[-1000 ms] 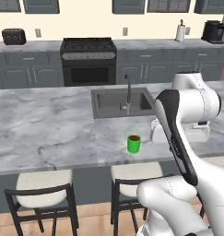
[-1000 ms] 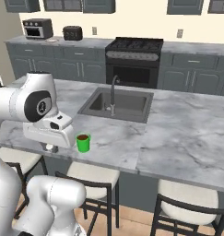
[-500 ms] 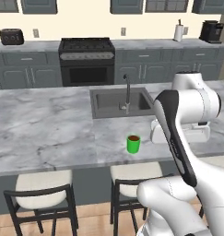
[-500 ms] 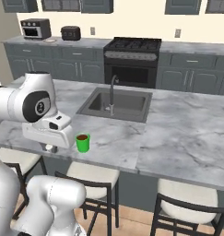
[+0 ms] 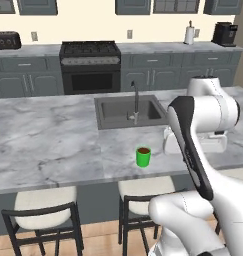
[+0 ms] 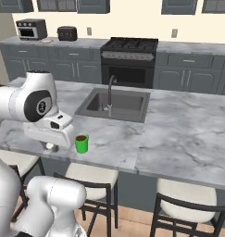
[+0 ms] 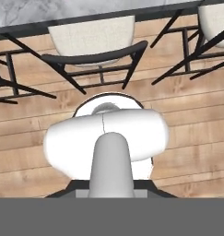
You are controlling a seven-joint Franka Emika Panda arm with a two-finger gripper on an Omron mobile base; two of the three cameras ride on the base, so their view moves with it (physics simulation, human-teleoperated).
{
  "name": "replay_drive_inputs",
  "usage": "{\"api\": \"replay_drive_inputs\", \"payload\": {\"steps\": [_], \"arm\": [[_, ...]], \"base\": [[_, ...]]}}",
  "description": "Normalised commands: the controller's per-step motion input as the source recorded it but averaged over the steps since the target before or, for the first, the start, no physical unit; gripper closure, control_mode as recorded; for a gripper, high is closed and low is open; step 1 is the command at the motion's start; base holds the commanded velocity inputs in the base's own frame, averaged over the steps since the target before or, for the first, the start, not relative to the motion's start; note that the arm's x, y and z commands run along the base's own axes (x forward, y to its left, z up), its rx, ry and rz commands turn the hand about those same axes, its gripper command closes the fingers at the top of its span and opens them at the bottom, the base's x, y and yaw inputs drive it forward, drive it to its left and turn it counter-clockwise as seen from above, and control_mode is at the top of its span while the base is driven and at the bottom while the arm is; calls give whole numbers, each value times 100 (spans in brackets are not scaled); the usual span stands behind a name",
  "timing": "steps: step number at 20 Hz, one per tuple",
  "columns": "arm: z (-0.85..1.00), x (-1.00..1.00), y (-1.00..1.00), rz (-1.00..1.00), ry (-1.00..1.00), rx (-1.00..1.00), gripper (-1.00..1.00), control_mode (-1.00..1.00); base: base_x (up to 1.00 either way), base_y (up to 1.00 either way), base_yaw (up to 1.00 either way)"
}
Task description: Pick up the marshmallow and place it in the cup of hot chocolate on the dining counter.
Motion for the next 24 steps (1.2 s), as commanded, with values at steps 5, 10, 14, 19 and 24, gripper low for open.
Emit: {"api": "replay_drive_inputs", "payload": {"steps": [5, 10, 14, 19, 24], "arm": [[47, 26, 0, 5, 5, 6, 100, -100], [7, 55, 0, 1, 13, 1, 100, -100], [-1, 66, 0, 0, 22, 2, 100, -100], [-3, 66, 1, 0, 16, 0, 100, -100], [-23, 45, 8, 0, 17, 0, 100, -100]], "base": [[0, 0, 0], [0, 0, 0], [0, 0, 0], [0, 0, 0], [0, 0, 0]]}}
